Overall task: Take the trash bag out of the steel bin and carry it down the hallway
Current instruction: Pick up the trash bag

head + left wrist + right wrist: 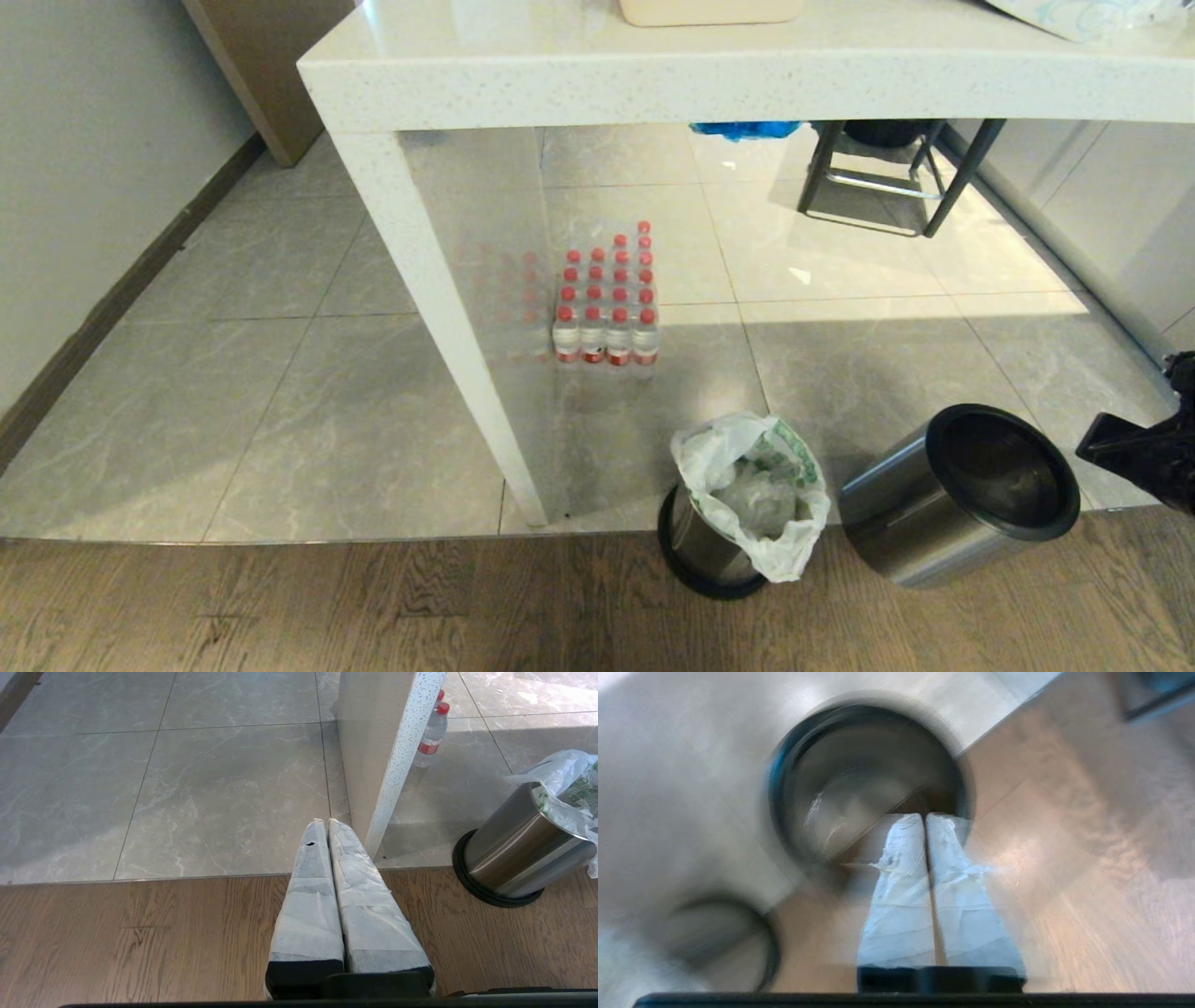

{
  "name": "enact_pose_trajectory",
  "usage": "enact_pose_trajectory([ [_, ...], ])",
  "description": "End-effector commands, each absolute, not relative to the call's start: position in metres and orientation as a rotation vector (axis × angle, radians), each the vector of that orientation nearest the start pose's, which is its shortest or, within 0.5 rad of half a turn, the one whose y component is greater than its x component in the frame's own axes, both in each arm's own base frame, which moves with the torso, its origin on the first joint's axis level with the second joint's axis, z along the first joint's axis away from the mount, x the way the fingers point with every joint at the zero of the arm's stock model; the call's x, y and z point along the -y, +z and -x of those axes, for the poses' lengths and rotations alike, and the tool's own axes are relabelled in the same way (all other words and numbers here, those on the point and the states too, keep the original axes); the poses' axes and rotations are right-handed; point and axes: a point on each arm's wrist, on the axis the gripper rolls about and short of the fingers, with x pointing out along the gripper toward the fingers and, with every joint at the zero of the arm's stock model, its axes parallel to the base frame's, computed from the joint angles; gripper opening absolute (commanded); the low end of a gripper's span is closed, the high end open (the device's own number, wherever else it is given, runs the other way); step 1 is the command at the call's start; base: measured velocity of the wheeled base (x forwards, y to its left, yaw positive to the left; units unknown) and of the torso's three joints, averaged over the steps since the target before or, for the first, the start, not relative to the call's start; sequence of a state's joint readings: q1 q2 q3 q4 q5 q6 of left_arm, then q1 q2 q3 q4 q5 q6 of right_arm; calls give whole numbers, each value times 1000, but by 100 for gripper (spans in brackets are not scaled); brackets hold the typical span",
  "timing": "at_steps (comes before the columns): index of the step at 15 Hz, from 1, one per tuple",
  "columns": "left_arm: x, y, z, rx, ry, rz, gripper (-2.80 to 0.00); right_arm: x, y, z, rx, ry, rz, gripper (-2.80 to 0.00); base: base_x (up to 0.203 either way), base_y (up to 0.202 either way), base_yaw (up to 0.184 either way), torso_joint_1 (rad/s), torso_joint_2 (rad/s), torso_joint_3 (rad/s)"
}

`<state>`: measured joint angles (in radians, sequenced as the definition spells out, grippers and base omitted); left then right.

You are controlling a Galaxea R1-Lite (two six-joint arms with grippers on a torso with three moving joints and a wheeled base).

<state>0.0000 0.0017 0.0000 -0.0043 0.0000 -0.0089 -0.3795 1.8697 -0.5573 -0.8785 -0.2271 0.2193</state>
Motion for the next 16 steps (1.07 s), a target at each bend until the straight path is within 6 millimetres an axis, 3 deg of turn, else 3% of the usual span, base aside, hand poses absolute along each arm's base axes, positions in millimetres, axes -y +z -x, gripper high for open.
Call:
enact_pose_trajectory([
  [1, 0, 76, 23, 3, 0, 9, -280, 73, 124, -248, -319, -526, -220, -280, 0, 0, 0, 0, 0, 0],
  [5, 0, 76, 23, 3, 0, 9, -280, 17, 112, -221, -421, -321, -177, -280, 0, 0, 0, 0, 0, 0],
  [8, 0, 76, 23, 3, 0, 9, -280, -11, 92, -215, -556, -221, -191, -280, 0, 0, 0, 0, 0, 0],
  [12, 0, 76, 23, 3, 0, 9, -280, -36, 54, -233, -722, -153, -166, -280, 0, 0, 0, 0, 0, 0],
  [16, 0, 76, 23, 3, 0, 9, -280, -60, 17, -263, -768, -98, -122, -280, 0, 0, 0, 0, 0, 0],
])
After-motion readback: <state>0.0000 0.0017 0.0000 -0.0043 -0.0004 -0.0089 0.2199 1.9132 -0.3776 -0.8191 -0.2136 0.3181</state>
